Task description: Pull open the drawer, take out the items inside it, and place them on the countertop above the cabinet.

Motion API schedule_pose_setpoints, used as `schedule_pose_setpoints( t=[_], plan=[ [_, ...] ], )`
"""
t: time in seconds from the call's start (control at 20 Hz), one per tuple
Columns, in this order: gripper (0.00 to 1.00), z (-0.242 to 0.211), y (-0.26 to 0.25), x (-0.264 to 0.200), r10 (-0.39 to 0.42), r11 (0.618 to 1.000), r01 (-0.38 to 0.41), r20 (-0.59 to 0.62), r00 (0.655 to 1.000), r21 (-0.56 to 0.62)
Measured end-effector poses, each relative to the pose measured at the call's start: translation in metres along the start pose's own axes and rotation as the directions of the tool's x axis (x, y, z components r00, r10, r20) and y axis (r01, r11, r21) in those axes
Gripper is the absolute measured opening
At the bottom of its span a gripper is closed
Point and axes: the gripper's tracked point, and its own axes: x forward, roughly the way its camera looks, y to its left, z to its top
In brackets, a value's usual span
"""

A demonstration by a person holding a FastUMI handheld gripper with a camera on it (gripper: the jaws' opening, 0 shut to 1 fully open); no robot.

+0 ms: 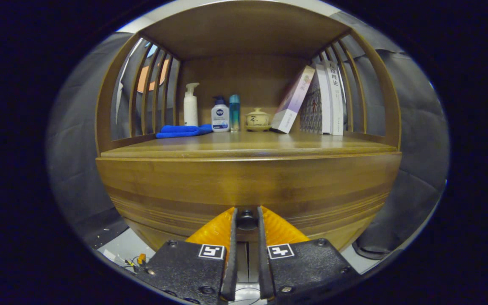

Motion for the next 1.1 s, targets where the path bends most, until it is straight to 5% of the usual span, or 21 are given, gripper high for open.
schedule_pose_setpoints(
  t=[1.1],
  plan=[
    [0.23,-0.035,-0.005,-0.129,0.048,0.998,-0.05,-0.061,0.997,-0.034]
  ],
)
